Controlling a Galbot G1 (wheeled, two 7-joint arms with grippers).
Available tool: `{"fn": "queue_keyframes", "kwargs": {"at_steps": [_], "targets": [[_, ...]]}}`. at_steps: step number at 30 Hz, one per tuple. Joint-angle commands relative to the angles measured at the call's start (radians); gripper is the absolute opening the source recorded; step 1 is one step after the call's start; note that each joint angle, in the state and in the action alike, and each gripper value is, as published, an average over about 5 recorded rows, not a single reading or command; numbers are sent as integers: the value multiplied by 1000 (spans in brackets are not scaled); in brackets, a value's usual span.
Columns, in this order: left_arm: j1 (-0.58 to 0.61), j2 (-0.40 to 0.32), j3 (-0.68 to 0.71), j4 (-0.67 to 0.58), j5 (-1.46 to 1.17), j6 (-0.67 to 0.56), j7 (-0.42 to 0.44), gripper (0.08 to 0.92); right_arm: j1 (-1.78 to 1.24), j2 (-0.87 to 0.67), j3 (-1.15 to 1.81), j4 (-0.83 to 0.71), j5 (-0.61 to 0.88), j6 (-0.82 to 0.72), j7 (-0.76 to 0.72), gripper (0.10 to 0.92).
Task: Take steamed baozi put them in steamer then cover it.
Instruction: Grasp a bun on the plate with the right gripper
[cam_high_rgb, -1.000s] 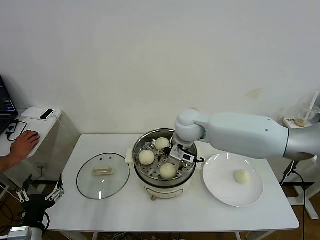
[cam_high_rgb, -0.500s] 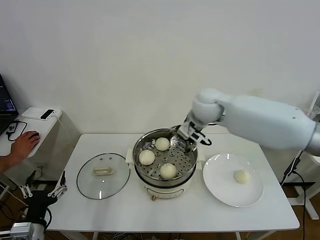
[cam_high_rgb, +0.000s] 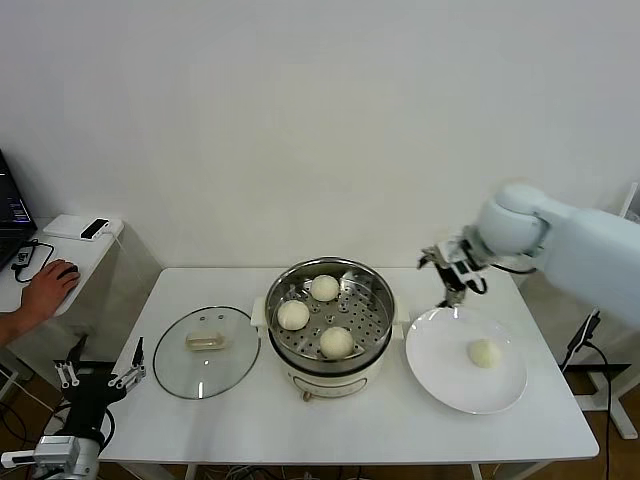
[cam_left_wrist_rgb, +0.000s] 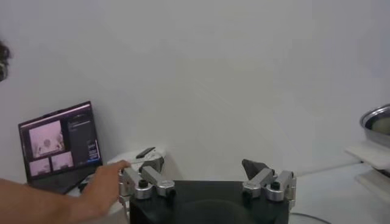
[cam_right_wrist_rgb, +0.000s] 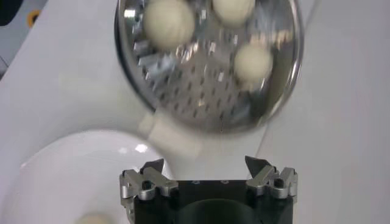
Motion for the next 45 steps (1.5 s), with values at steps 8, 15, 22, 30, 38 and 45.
{"fn": "queue_keyframes", "kwargs": {"at_steps": [8,15,22,30,38,45], "targets": [[-3,-4,27,8,7,-14,0,823,-596,-168,466,-97,-163,8,9,823],[6,-16,21,6,12,-14,0,823,-705,-93,576,-218,-223,38,6,823],[10,-24,16,8,15,-15,-2,823,-731,-34,603,-304,-235,55,10,823],[7,-23,12,15,17,-15,-2,823,-727,37,593,-371,-246,65,29,823],[3,-13,5,22,16,-13,-2,823,-709,91,574,-413,-245,58,53,823],[3,-16,6,22,16,-13,-2,823,-701,105,564,-420,-248,46,54,823]]}}
